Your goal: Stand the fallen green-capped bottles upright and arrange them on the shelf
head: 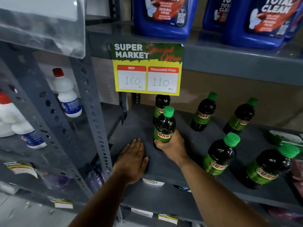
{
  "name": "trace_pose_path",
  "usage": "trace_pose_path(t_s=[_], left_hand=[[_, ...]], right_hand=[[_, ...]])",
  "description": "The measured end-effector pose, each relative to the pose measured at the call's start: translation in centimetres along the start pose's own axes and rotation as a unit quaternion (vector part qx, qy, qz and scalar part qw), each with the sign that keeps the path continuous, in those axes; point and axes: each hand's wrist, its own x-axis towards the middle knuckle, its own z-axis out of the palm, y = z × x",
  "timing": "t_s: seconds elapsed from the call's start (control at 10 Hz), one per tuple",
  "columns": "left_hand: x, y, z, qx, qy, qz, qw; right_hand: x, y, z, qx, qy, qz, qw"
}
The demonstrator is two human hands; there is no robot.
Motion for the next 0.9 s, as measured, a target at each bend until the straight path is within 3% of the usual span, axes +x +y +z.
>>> trace_pose_path(t_s=[0.7, 0.8, 0.9], left_hand=[[-0.1, 0.8, -1.0, 0.028, -0.013, -0.021, 0.999], [0.1, 0.9, -0.8, 0.025, -0.022, -0.020, 0.999], [-0.3, 0.9, -1.7, -0.047, -0.011, -0.043, 0.998]], right_hand=[[-7.2, -0.2, -0.9, 0.015, -0.008, 0.015, 1.000], [-7.6, 0.0, -1.6, 0.029, -0.029, 0.002, 0.999], [-9.8, -0.3, -2.5, 0.020, -0.001, -0.066, 0.998]])
